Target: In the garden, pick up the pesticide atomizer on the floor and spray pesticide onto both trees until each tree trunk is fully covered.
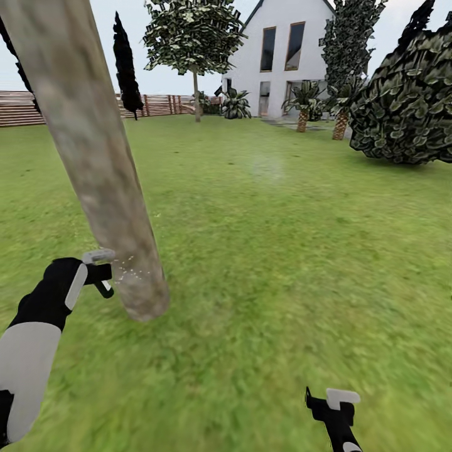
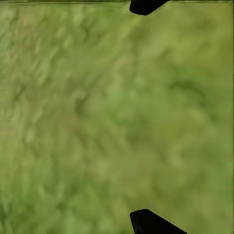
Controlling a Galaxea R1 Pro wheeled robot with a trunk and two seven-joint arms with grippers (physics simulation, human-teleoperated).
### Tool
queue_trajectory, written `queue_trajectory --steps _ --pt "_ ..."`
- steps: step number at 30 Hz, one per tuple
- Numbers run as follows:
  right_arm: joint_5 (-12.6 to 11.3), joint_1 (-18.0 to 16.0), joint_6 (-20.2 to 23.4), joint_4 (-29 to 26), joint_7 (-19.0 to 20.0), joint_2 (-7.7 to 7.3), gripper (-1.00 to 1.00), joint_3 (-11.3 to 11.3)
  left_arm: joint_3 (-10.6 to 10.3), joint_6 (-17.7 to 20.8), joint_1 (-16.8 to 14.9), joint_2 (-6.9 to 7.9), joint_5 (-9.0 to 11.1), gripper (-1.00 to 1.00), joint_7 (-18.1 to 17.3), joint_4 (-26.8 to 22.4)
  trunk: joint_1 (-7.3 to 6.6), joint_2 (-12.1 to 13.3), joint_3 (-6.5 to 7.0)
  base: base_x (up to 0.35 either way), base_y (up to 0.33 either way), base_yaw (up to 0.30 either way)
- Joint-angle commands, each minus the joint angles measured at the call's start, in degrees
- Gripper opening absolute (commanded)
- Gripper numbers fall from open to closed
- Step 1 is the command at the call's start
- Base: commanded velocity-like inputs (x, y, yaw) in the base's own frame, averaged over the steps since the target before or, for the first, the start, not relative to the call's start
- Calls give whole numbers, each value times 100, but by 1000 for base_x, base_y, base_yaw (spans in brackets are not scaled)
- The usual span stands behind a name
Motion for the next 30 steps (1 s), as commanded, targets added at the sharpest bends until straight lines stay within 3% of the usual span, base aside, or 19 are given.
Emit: queue_trajectory --steps 1,7,18,30 --pt "-58 -2 -15 1 -3 1 100 47 2 29 -3 0 57 -100 39 -10 -1 -2 -5 6 -274 0" --pt "-58 -2 -15 0 -3 2 100 47 2 25 -15 8 52 -100 39 -16 -1 -2 -5 1 -276 13" --pt "-58 -1 -15 3 -3 2 100 47 10 16 -37 52 48 -100 55 -17 -1 -2 -5 0 -276 244" --pt "-58 -2 -15 -3 -3 2 100 47 -5 16 -15 31 33 -100 78 -10 -1 -2 -5 -49 -276 24"
